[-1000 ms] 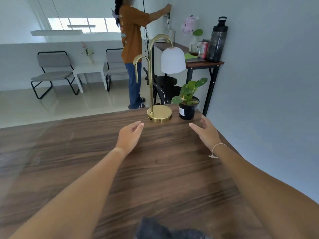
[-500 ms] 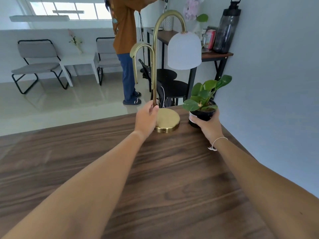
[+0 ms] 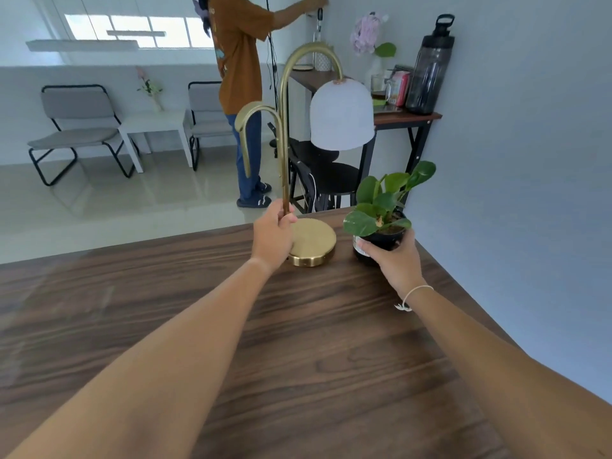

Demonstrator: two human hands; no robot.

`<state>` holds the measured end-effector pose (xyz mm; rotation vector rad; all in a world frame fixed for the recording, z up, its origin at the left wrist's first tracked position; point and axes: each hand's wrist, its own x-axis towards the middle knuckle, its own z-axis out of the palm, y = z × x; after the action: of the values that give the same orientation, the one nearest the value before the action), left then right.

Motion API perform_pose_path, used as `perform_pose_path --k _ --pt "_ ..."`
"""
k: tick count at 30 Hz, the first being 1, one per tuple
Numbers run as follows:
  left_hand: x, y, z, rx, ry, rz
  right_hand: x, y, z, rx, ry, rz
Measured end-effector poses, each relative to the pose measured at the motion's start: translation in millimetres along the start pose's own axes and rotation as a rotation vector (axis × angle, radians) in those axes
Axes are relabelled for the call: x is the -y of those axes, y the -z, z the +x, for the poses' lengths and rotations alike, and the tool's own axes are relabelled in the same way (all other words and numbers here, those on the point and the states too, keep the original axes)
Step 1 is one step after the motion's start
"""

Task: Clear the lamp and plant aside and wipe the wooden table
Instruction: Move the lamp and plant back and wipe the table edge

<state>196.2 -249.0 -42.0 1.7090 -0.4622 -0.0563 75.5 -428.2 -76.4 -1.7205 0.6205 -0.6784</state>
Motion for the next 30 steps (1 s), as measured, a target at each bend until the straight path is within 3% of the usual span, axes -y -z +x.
perform_pose_path --k 19,30 --pt "-28.4 100.5 -179.3 -0.272 0.097 0.100 14.9 11.0 -147.1 0.303 0.041 0.052" --pt "-32.7 106.5 -215.3 -0.290 0.137 0.075 16.3 16.3 -172.6 0.342 0.047 0.035"
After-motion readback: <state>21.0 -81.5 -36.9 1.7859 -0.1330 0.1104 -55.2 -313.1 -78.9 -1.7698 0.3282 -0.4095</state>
